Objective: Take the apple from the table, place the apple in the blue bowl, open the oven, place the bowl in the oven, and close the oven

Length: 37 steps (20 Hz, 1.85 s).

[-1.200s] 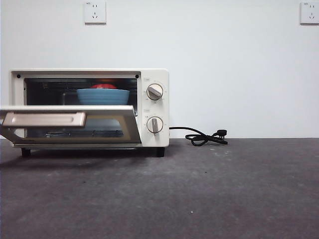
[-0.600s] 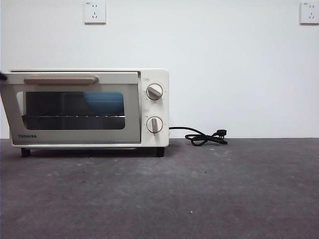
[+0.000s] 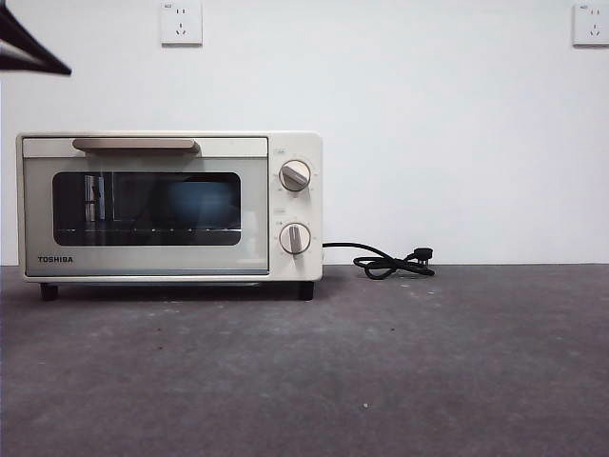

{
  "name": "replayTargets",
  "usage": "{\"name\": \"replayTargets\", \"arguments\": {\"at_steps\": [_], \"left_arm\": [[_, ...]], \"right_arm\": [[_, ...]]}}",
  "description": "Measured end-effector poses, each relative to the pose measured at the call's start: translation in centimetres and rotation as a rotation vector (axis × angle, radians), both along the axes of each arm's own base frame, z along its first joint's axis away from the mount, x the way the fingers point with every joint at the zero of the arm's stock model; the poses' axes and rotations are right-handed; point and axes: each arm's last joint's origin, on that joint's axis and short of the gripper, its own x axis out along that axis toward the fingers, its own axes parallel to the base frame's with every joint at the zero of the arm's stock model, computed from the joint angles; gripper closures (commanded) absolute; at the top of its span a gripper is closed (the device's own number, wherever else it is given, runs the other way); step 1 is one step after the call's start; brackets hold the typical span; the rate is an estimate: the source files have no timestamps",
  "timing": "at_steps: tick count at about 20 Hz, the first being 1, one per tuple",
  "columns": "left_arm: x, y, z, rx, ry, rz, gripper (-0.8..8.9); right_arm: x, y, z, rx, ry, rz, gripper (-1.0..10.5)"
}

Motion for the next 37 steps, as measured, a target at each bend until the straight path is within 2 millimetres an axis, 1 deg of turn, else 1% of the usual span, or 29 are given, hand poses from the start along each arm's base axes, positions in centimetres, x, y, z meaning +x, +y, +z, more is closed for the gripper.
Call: {"name": "replayTargets", "arguments": {"at_steps": [2,6,8,11,13,16,20,21,23,25,26,27,28,29,31,32,33,34,36,37], "left_arm": [[-2.4,-0.9,1.3,0.078,-0.022,-0.02,8.18],[-8.3,-2.2,3.4,0.294,-0.046,-0.056,8.18],[-11.2,-2.8,4.5,0.384,-0.085,-0.066,8.17],[-14.8,-3.8,5.8,0.406,-0.118,-0.068,8.17],[-16.5,-4.2,6.2,0.391,-0.098,-0.057,8.17],[-17.7,-4.5,6.7,0.395,-0.132,-0.042,8.17],[-17.1,-4.3,6.8,0.407,-0.153,-0.038,8.17],[-16.8,-4.2,6.8,0.443,-0.182,-0.036,8.17],[-16.4,-4.1,7.2,0.575,-0.3,-0.02,8.18],[-16.6,-4.7,7.7,0.67,-0.506,-0.028,8.17],[-16.9,-5.4,7.6,0.698,-0.643,-0.04,8.17],[-17.2,-5.9,7.3,0.715,-0.757,-0.043,8.17],[-17.5,-6.5,6.7,0.741,-0.873,-0.026,8.17],[-17.6,-6.8,5.7,0.761,-0.941,0.003,8.17],[-18.1,-7.0,2.8,0.812,-1.001,0.094,8.17],[-18.3,-7.0,0.8,0.832,-0.984,0.138,8.17],[-18.4,-6.9,-1.1,0.848,-0.936,0.167,8.17],[-18.5,-6.7,-3.6,0.872,-0.864,0.196,8.17],[-19.0,-6.5,-7.5,0.906,-0.766,0.224,8.17],[-19.3,-6.5,-9.0,0.907,-0.752,0.223,8.17]], "right_arm": [[0.0,0.0,0.0,0.003,0.001,-0.002,9.5],[0.0,0.0,0.0,0.003,0.001,-0.002,9.5],[0.0,0.0,0.0,0.003,0.001,-0.002,9.5],[0.0,0.0,0.0,0.003,0.001,-0.002,9.5],[0.0,0.0,0.0,0.002,0.001,-0.002,9.5],[0.0,0.0,0.0,0.002,0.001,-0.002,9.5],[0.0,0.0,0.0,0.003,0.001,-0.002,9.5],[0.0,0.0,0.0,0.003,0.001,-0.002,9.5],[0.0,0.0,0.0,0.003,0.001,-0.002,9.5],[0.0,0.0,0.0,0.001,0.003,-0.002,9.5],[0.0,0.0,0.0,0.001,0.003,-0.002,9.5],[0.0,0.0,0.0,0.001,0.003,-0.002,9.5],[0.0,0.0,0.0,0.001,0.003,-0.002,9.5],[0.0,0.0,0.0,0.001,0.003,-0.002,9.5],[0.0,0.0,0.0,0.001,0.003,-0.002,9.5],[0.0,0.0,0.0,0.001,0.003,-0.002,9.5],[0.0,0.0,0.0,0.001,0.003,-0.002,9.5],[0.0,0.0,0.0,0.001,0.003,-0.002,9.5],[0.0,0.0,0.0,0.001,0.003,-0.002,9.5],[0.0,0.0,0.0,0.001,0.003,-0.002,9.5]]}}
